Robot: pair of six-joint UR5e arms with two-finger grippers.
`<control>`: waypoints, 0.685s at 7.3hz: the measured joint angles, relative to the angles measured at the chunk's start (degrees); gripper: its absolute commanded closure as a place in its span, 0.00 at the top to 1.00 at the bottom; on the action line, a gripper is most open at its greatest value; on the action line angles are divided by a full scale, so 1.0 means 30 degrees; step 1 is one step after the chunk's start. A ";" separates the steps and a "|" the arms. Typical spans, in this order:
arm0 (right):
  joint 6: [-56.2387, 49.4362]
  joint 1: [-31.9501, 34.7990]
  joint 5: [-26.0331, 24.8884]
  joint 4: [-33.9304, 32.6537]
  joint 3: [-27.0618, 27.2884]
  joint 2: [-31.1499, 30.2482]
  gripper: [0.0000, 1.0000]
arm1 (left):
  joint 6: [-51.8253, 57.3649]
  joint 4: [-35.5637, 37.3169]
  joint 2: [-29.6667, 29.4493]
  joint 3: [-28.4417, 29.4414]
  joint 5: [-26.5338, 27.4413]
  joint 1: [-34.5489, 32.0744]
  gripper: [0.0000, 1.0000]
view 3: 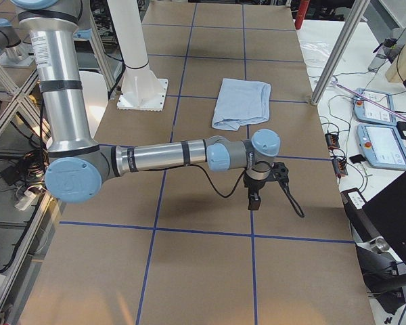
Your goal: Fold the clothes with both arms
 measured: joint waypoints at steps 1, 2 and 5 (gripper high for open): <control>-0.0405 0.0185 -0.0032 -0.0192 0.0858 -0.1119 1.00 | 0.0847 0.1230 0.0253 -0.0555 -0.0033 -0.0717 0.99; -0.0557 0.0272 -0.0061 -0.0230 0.1602 -0.2066 1.00 | 0.1194 0.1909 0.0465 -0.0917 -0.0054 -0.1144 0.99; -0.0550 0.0320 -0.0025 -0.0194 0.2539 -0.2936 1.00 | 0.1117 0.4017 0.0926 -0.1993 -0.0193 -0.1859 0.99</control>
